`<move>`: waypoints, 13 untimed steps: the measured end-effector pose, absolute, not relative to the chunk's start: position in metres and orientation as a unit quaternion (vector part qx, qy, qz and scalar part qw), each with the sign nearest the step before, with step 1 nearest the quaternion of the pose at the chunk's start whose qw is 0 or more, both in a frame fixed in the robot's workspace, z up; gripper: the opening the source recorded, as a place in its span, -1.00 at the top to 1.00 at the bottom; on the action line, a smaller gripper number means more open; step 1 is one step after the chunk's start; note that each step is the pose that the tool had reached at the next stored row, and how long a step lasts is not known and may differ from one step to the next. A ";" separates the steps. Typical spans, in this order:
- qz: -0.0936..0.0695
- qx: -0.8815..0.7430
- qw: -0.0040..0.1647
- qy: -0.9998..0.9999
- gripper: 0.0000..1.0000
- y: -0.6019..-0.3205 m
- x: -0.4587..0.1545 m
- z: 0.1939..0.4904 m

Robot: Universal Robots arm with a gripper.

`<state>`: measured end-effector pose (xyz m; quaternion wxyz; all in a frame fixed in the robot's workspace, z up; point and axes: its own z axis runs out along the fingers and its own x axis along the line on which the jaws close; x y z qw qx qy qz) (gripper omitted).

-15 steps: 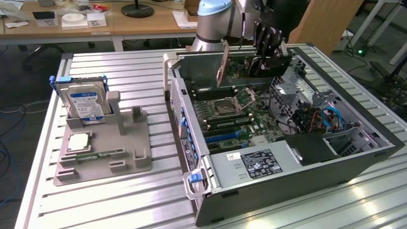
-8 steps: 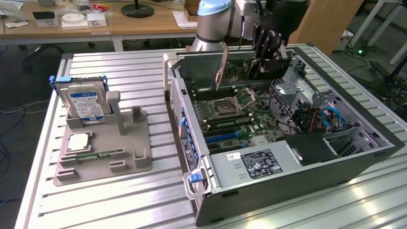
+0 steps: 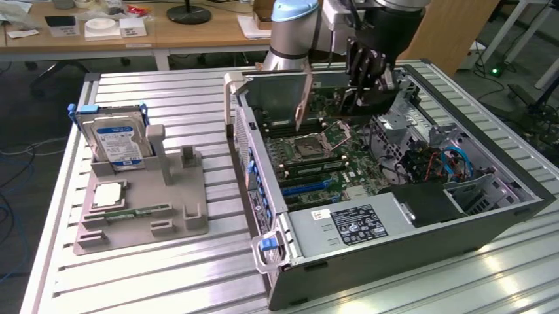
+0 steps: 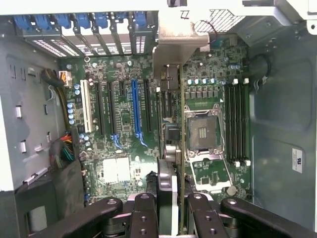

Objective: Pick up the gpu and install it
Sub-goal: 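Insert the gpu into the slot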

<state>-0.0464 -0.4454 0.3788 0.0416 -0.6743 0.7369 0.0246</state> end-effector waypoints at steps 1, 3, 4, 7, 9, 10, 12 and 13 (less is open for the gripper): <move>0.025 -0.675 0.042 0.737 0.44 -0.445 -0.046 0.378; 0.025 -0.675 0.042 0.736 0.44 -0.445 -0.046 0.376; 0.025 -0.675 0.042 0.736 0.44 -0.445 -0.046 0.375; 0.025 -0.675 0.042 0.736 0.44 -0.446 -0.046 0.372; 0.025 -0.675 0.042 0.736 0.44 -0.446 -0.046 0.370; 0.025 -0.675 0.042 0.736 0.44 -0.446 -0.046 0.370; 0.025 -0.676 0.041 0.736 0.44 -0.447 -0.046 0.369; 0.025 -0.676 0.041 0.735 0.44 -0.447 -0.046 0.368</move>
